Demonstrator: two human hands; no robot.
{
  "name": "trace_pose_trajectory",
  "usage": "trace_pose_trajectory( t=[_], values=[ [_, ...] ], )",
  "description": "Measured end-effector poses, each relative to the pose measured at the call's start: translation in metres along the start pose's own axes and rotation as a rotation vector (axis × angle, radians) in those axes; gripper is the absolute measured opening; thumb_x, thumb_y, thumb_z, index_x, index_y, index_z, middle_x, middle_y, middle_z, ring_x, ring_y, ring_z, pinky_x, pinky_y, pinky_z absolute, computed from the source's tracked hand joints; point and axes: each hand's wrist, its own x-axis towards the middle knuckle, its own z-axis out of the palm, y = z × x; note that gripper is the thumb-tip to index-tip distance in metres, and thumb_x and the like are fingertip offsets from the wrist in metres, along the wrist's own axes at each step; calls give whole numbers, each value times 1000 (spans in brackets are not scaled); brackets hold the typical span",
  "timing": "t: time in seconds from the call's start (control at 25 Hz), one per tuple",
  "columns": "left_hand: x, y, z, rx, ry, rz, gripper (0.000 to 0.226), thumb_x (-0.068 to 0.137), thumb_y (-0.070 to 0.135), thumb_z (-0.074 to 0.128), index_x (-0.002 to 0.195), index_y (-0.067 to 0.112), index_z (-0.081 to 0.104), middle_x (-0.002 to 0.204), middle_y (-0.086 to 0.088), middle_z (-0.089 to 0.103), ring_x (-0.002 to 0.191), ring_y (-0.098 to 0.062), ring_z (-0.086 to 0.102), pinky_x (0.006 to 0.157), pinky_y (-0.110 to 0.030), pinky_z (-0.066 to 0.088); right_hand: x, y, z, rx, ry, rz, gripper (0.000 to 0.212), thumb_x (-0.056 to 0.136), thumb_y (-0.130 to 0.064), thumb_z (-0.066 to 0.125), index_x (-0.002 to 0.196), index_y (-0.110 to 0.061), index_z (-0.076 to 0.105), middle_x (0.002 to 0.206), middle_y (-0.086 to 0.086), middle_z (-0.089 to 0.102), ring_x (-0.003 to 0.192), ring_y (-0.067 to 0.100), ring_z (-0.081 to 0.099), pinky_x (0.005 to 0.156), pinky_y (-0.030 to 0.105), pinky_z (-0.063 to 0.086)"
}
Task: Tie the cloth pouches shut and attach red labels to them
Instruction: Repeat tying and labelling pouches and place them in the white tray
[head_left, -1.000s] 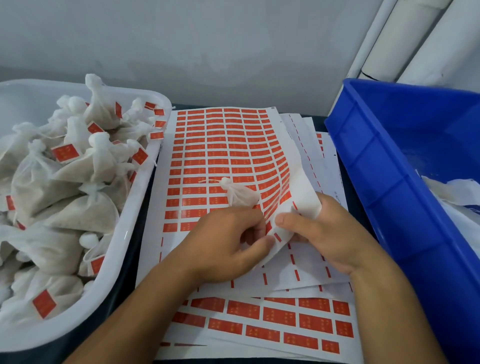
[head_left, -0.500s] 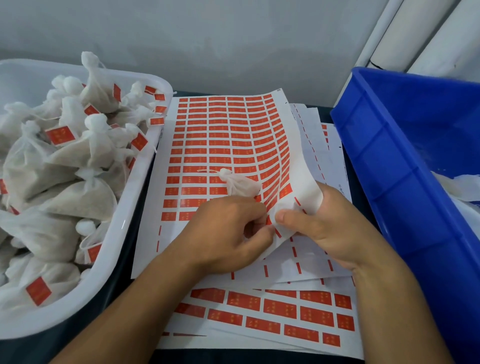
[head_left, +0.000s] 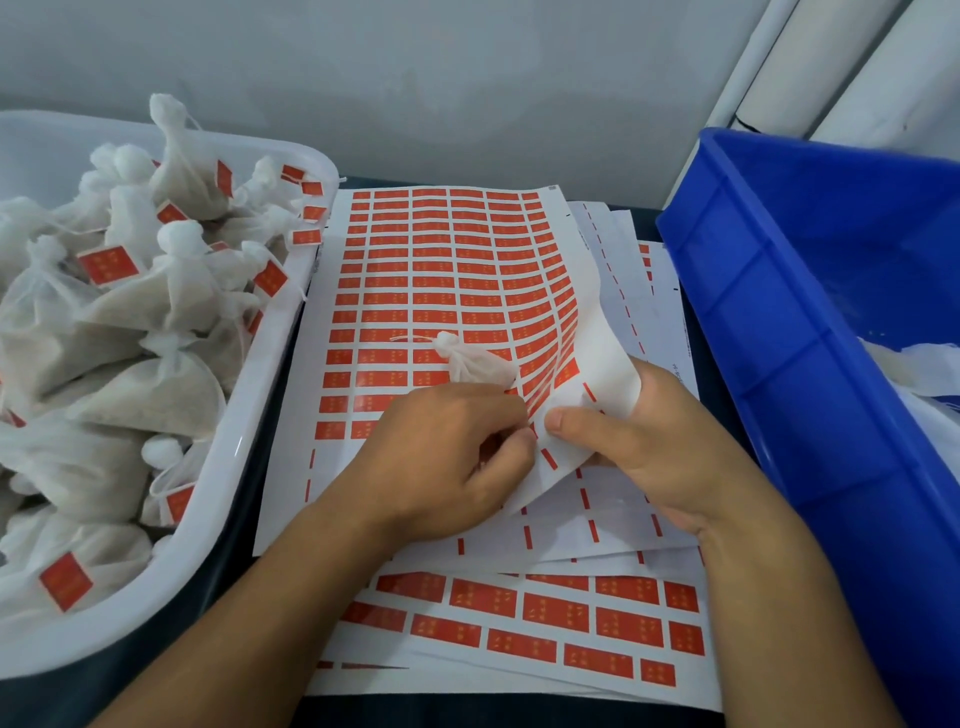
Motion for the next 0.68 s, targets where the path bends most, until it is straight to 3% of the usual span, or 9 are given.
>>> trace_pose_trajectory(
  t=[0.08, 0.16, 0.32, 0.44, 0.52, 0.68],
  values=[
    [1, 0, 1, -6, 26, 3, 21, 95, 46, 45, 81, 37, 57, 75, 23, 58, 74, -5, 61, 60, -9, 40, 1, 2, -1, -9, 3, 8, 35, 85, -39, 78, 113, -49, 59, 102, -27, 71, 100, 2, 72, 77, 31, 64],
    [1, 0, 1, -16, 38, 0, 16, 93, 46, 46, 86, 36, 57, 83, 21, 61, 73, -3, 61, 62, -13, 48, 0, 2, -2, -17, -7, 5, 33, 86, -38, 78, 108, -54, 59, 101, -29, 71, 98, -4, 70, 72, 26, 63],
    [2, 1, 1, -27, 29, -26, 15, 91, 50, 45, 88, 38, 54, 86, 25, 59, 76, -1, 61, 63, -10, 46, 0, -4, -3, 18, -45, -22, 39, 86, -36, 78, 93, -70, 60, 100, -29, 72, 97, -5, 70, 64, 18, 60],
    [3, -3, 0, -43, 75, -89, 17, 91, 50, 46, 86, 36, 55, 91, 23, 63, 79, -2, 63, 63, -13, 51, 0, -2, -9, 77, -54, -2, 35, 77, -40, 80, 105, -55, 67, 103, -20, 76, 96, 5, 75, 65, 26, 62],
    [5, -7, -2, -47, 129, -140, 15, 93, 47, 51, 82, 37, 53, 87, 27, 60, 87, 2, 61, 60, -11, 48, -2, 0, -19, 61, -46, 24, 44, 71, -44, 80, 113, -45, 65, 103, -15, 78, 92, 12, 77, 64, 30, 63],
    [8, -14, -11, -108, 314, -248, 21, 88, 55, 49, 80, 37, 53, 79, 23, 59, 88, 4, 59, 56, -12, 50, -8, 0, -34, -171, -66, 147, 51, 70, -52, 78, 117, -41, 61, 98, -14, 78, 80, 17, 78, 65, 32, 64]
  ],
)
